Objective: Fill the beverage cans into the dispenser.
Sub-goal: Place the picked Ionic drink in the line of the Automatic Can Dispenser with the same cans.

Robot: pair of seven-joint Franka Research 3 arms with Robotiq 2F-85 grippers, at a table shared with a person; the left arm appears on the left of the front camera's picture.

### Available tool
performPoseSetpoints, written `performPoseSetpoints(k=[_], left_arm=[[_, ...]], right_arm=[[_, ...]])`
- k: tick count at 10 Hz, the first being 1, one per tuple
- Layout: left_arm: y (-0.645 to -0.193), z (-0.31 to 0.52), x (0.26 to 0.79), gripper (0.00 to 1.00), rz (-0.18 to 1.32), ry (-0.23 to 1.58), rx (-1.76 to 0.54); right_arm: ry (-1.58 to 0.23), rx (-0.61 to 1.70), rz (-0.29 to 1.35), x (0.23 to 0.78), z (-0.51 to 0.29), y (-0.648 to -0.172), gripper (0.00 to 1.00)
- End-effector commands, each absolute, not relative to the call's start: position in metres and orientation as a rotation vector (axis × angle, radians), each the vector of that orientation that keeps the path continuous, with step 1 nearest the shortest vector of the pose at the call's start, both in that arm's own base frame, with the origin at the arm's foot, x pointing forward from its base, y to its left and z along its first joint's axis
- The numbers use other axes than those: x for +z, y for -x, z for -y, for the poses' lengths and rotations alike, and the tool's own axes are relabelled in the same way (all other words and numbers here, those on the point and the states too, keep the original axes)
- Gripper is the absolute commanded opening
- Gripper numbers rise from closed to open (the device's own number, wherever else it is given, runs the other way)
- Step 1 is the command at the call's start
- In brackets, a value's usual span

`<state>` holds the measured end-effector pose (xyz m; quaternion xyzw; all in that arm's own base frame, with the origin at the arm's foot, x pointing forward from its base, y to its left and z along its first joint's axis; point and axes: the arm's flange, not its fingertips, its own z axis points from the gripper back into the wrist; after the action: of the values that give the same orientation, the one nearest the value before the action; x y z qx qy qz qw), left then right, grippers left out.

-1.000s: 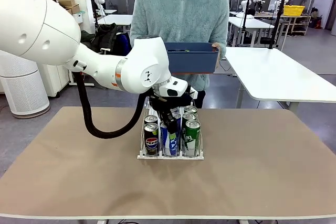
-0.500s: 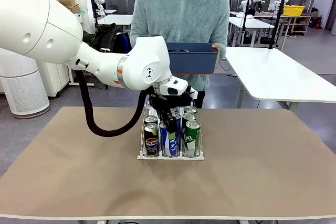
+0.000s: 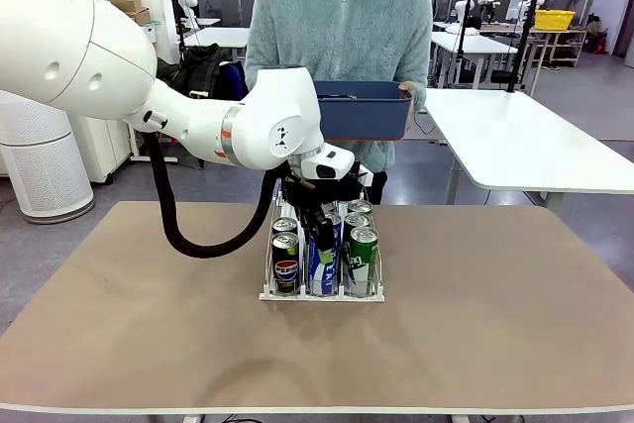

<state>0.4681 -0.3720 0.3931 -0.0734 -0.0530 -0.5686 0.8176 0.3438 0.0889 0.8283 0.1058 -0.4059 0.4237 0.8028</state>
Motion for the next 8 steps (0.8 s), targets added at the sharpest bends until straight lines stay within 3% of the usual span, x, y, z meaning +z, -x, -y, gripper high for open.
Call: performPoseSetpoints(k=[1,2,7,8], left_arm=[[-0.463,0.369,0.407,0.96,0.145,0.144,-1.194],[-0.460,0.368,0.415,1.00,0.169,0.139,-1.181],[-0.445,0.355,0.452,1.00,0.285,0.092,-1.088],[-0.458,0.368,0.450,1.00,0.229,0.134,-1.132]], right_arm=[[-0.226,0.906,0.872,0.828,-0.089,-0.344,1.00],[-0.226,0.906,0.872,0.828,-0.089,-0.344,1.00],[-0.226,0.906,0.872,0.828,-0.089,-0.344,1.00],[-0.226,0.906,0.872,0.828,-0.089,-0.344,1.00]])
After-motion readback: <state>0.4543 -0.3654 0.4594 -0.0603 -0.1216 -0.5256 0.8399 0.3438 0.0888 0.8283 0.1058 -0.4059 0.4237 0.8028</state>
